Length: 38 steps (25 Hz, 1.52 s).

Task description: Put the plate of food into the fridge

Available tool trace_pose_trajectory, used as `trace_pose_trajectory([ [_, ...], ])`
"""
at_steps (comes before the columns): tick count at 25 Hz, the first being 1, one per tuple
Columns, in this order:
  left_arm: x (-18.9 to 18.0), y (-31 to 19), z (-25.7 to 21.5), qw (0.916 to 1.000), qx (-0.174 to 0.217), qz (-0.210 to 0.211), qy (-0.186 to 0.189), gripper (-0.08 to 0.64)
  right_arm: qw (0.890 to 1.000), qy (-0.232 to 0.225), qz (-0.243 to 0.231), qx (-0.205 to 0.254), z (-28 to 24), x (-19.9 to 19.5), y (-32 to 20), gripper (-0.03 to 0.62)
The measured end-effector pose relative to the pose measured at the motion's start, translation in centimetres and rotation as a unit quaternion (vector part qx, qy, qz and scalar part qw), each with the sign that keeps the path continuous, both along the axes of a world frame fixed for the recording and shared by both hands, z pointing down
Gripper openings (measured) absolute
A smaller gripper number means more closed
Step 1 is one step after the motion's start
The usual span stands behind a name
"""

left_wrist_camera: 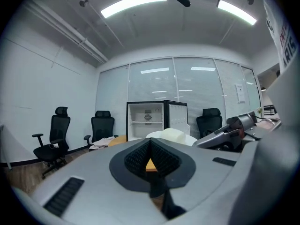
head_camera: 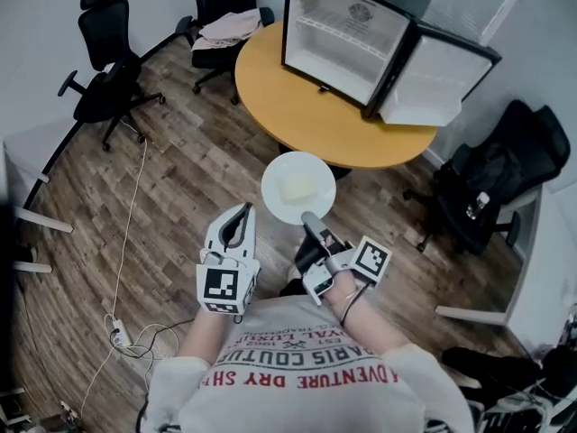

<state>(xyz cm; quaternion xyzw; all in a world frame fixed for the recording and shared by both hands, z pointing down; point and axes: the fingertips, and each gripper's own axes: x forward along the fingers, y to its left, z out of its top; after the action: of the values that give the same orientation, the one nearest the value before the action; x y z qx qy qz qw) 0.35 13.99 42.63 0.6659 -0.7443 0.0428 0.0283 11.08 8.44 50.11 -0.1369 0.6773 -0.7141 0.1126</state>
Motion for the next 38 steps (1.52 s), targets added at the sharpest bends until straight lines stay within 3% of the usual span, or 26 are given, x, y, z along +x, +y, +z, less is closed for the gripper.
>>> trace_pose_trajectory([
  [8, 0.2, -7.7, 0.2, 0.9997, 0.005, -0.024, 0.003, 0.026, 1.0, 0.007, -0.015, 0.007, 0.5, 0.5, -9.0, 0.038],
  [17, -2.0, -13.3, 1.7, 0.9996, -0.012, -0.012, 0.021, 0.026, 1.0, 0.017, -0.002, -0.001, 1.4, -1.1, -14.4, 0.038],
  [23, -5.5, -18.3, 1.7, 0.9996, -0.007, 0.021, 0.017, 0.026, 1.0, 0.013, 0.024, -0.006, 1.9, -4.4, -18.0, 0.038],
  [26, -8.3, -21.7, 1.5, 0.998, -0.004, 0.061, 0.015, 0.026, 0.998, 0.012, 0.06, -0.003, 1.7, -7.1, -20.5, 0.038],
  [38, -16.8, -35.7, -0.1, 0.9796, -0.009, 0.2, 0.012, 0.026, 0.982, 0.019, 0.186, -0.006, 0.3, -15.4, -30.3, 0.038],
])
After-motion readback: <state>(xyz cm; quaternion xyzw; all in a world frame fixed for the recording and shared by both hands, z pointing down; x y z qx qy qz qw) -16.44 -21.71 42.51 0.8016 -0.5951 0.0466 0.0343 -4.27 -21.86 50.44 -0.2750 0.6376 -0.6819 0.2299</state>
